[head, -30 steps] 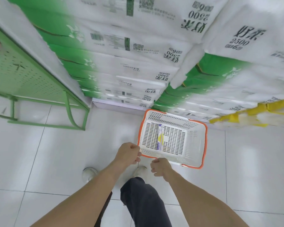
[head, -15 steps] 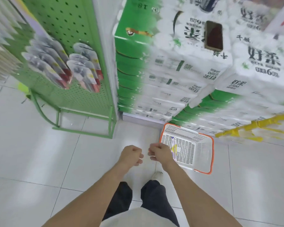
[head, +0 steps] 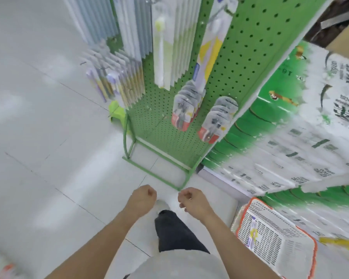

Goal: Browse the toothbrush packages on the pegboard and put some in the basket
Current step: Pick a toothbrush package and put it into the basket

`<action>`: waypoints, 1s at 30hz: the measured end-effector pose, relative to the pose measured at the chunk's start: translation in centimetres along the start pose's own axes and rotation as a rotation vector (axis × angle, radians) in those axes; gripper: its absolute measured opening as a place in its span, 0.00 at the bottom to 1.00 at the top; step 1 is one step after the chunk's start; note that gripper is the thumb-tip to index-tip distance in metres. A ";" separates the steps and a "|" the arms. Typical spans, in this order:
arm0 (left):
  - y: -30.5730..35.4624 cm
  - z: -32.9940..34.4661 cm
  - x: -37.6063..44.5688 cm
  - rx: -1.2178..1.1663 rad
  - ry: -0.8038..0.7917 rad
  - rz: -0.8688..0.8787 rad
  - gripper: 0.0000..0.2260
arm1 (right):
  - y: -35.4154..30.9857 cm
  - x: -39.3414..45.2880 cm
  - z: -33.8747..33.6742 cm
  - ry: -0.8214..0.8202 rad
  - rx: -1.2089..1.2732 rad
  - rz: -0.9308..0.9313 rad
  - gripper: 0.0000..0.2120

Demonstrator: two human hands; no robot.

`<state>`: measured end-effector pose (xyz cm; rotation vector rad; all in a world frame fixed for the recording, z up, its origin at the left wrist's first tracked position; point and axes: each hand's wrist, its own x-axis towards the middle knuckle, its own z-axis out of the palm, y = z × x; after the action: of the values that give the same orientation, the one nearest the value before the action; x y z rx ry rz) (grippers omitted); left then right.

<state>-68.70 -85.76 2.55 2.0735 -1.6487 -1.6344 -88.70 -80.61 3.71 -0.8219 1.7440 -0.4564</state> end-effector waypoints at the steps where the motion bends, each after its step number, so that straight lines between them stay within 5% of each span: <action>1: -0.5 -1.9 0.6 0.060 0.021 0.022 0.10 | -1.6 0.7 0.9 -0.020 -0.075 -0.038 0.02; 14: -2.3 -26.6 12.8 0.477 0.236 0.121 0.08 | -23.7 14.0 13.9 -0.044 -0.460 -0.300 0.09; 20: 1.9 -35.3 18.0 0.576 0.333 0.277 0.14 | -32.5 16.5 16.3 0.139 -0.493 -0.364 0.10; 24: 4.8 -39.5 21.2 0.426 0.399 0.504 0.20 | -36.4 17.7 18.4 0.285 -0.473 -0.394 0.11; 30: 7.6 -43.9 23.4 0.180 0.289 0.812 0.25 | -40.0 18.5 21.9 0.424 -0.313 -0.368 0.32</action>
<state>-45.18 -129.50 10.60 1.2866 -2.1531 -0.9053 -59.05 -119.24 10.67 -1.3591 2.0915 -0.6464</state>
